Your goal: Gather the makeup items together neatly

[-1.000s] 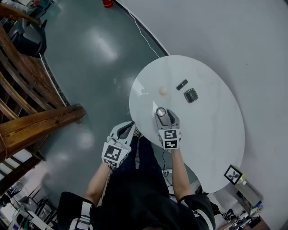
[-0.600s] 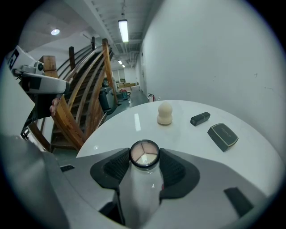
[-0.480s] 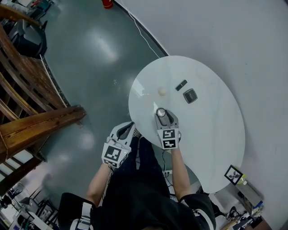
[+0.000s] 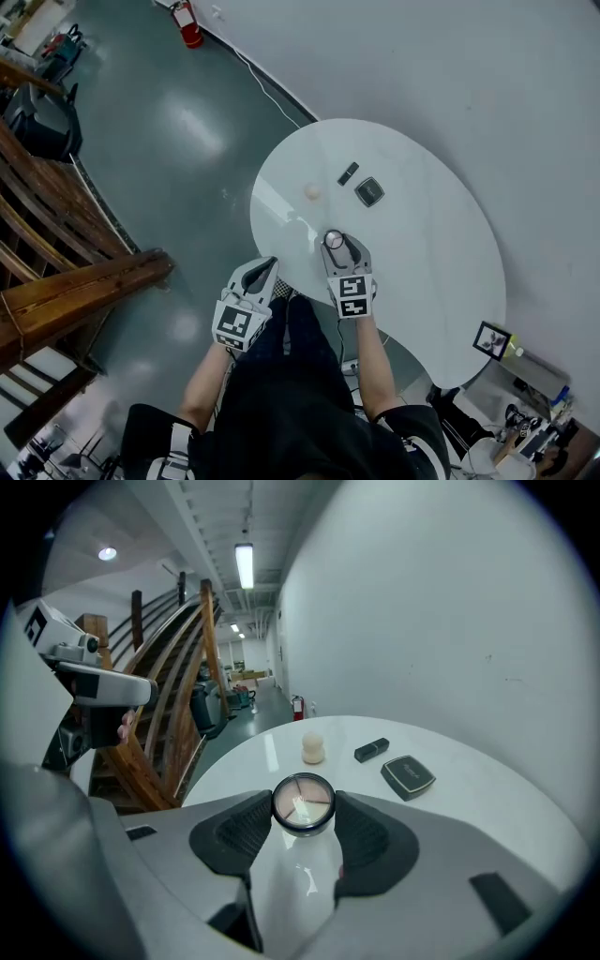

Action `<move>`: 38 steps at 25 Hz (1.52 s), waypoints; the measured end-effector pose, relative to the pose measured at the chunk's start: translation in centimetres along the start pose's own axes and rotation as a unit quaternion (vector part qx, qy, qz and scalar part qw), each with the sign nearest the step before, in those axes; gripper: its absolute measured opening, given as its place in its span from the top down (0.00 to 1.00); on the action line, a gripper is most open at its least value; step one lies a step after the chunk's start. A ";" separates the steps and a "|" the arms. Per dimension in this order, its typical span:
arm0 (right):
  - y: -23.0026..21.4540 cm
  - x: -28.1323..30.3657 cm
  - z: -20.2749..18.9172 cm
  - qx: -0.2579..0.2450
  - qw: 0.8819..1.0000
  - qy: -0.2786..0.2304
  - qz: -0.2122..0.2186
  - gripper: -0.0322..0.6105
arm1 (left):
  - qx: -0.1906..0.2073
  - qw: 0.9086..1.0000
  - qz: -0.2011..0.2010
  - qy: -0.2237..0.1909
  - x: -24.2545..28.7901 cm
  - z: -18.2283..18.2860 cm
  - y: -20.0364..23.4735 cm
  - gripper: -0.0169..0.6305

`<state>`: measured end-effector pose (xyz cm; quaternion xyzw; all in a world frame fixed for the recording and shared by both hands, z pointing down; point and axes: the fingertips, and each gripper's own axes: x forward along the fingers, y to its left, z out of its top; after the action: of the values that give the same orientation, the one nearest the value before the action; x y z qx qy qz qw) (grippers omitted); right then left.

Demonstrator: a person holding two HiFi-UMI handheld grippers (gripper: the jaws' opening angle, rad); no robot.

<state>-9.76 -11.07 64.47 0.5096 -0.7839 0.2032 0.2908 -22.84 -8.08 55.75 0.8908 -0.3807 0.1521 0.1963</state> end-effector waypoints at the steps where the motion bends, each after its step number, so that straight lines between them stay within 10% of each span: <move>1: -0.3 -0.9 0.0 0.004 1.000 -0.004 -0.009 0.59 | 0.006 1.000 -0.008 -0.001 0.0 0.2 -0.6 0.95; 22: -8.3 -18.5 -8.8 0.120 0.972 -0.017 -0.201 0.59 | 0.108 0.973 -0.206 0.014 3.3 1.0 -15.9 0.95; 38: -12.6 -18.6 -17.7 0.190 0.961 0.006 -0.203 0.59 | 0.130 0.964 -0.224 0.066 7.7 -2.2 -21.5 0.95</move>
<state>11.97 7.44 65.62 0.7023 -0.6092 0.2885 0.2289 -2.14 1.78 55.91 0.9591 -0.1347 0.2105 0.1329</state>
